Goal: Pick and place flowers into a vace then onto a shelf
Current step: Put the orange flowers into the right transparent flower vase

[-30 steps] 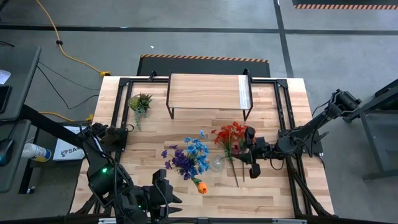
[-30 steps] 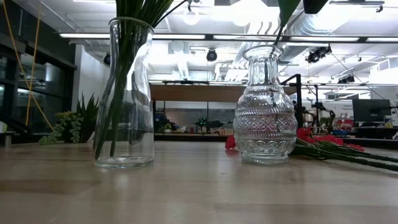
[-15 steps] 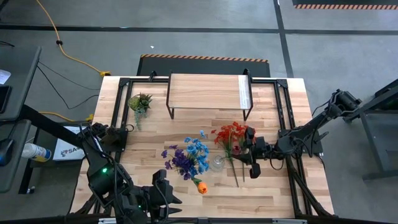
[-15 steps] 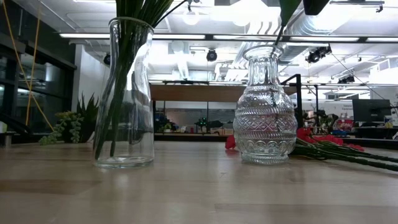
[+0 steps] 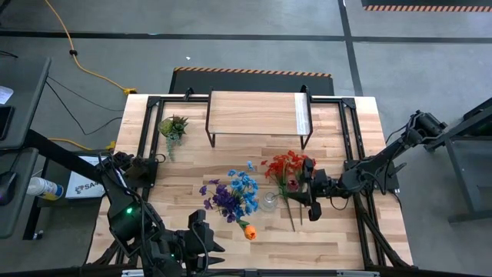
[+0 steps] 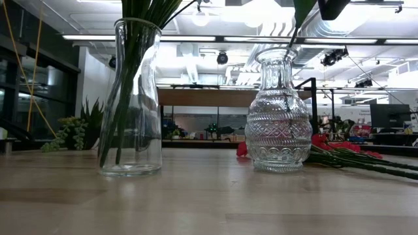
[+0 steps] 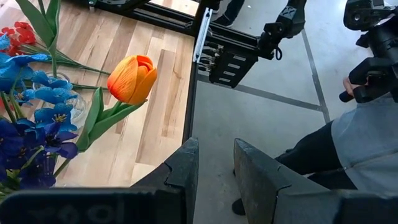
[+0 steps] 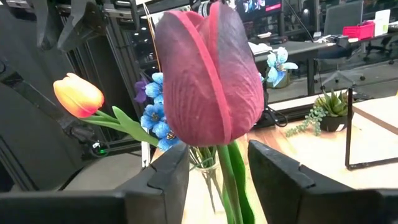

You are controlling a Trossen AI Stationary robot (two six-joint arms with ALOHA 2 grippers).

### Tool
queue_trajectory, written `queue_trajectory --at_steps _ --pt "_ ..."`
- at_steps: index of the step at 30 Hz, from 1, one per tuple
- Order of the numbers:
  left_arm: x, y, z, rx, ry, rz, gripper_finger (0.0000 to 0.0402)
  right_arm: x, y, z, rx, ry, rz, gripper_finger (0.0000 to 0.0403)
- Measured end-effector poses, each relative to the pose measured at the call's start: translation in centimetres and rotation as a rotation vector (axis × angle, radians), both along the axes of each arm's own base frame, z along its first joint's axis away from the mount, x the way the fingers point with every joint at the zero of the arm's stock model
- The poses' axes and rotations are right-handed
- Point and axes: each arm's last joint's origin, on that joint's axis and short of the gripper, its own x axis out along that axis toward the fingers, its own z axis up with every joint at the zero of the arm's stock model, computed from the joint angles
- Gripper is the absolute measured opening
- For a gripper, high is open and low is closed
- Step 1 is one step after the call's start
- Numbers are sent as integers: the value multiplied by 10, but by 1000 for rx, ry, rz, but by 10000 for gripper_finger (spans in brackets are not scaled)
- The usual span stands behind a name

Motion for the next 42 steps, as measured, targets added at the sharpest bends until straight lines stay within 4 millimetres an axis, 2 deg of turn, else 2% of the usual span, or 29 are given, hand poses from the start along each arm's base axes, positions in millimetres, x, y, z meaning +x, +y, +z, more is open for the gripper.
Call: queue_trajectory --at_steps 13,23,36,42 --pt "0 0 0 0 0 0 134 0 0 -2 -5 16 0 189" --pt "0 0 0 0 0 0 134 -1 -1 -3 8 40 4 191" --pt "0 0 0 0 0 0 134 -13 -7 -1 9 114 43 191" --pt "0 0 0 0 0 0 134 -19 -10 6 25 88 64 191"
